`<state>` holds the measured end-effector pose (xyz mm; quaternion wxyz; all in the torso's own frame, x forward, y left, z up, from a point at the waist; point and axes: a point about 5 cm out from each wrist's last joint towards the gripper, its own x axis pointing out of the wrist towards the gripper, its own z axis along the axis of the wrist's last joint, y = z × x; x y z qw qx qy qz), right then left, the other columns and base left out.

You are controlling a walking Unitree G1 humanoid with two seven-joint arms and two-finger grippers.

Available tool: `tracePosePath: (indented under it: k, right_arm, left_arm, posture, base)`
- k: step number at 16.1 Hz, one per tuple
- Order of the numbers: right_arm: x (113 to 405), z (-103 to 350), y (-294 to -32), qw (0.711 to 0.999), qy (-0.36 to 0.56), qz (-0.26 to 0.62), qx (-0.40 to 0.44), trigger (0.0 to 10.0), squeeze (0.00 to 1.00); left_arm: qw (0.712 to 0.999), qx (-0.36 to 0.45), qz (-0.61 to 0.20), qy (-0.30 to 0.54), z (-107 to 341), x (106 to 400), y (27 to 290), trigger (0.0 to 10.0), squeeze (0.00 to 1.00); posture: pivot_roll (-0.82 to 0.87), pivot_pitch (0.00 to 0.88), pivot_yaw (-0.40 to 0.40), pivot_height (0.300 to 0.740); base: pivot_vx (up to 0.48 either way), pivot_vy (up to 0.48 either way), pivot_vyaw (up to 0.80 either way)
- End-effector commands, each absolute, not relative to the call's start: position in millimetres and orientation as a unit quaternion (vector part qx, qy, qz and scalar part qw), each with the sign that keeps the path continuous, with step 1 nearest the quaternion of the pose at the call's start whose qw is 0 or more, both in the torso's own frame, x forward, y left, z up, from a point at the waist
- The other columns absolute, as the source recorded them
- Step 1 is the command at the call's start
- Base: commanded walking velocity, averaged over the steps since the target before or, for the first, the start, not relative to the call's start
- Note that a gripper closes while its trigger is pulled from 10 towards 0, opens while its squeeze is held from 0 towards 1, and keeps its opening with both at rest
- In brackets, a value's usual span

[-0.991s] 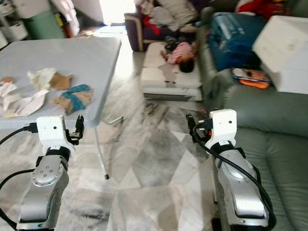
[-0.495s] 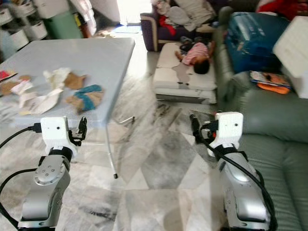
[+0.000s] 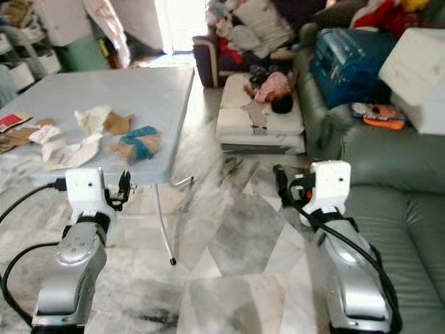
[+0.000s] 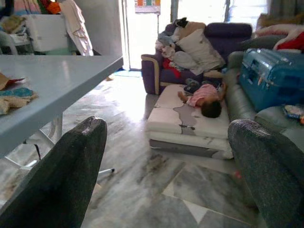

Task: Picking trash to rubbish bin

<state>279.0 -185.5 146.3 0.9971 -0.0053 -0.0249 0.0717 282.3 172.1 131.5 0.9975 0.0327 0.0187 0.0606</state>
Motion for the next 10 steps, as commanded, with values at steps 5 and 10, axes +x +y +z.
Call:
tracePosePath:
  k: [5,10]
  right_arm:
    - [282.4,155.2,-175.2,0.995,-0.044,0.091,0.002,10.0,0.0]
    - [282.4,156.2,-173.9,0.995,-0.045,0.094,0.004,10.0,0.0]
  left_arm:
    - [0.995,0.038,0.085,0.025,130.1,284.4,180.8,10.0,0.0]
    - [0.995,0.036,0.093,0.028,128.9,287.1,181.4,10.0,0.0]
  posture:
    - [-0.04,0.0,0.019,0.74]
    - [-0.05,0.0,0.018,0.74]
  base:
    - [0.0,0.48,0.0]
    - [0.0,0.48,0.0]
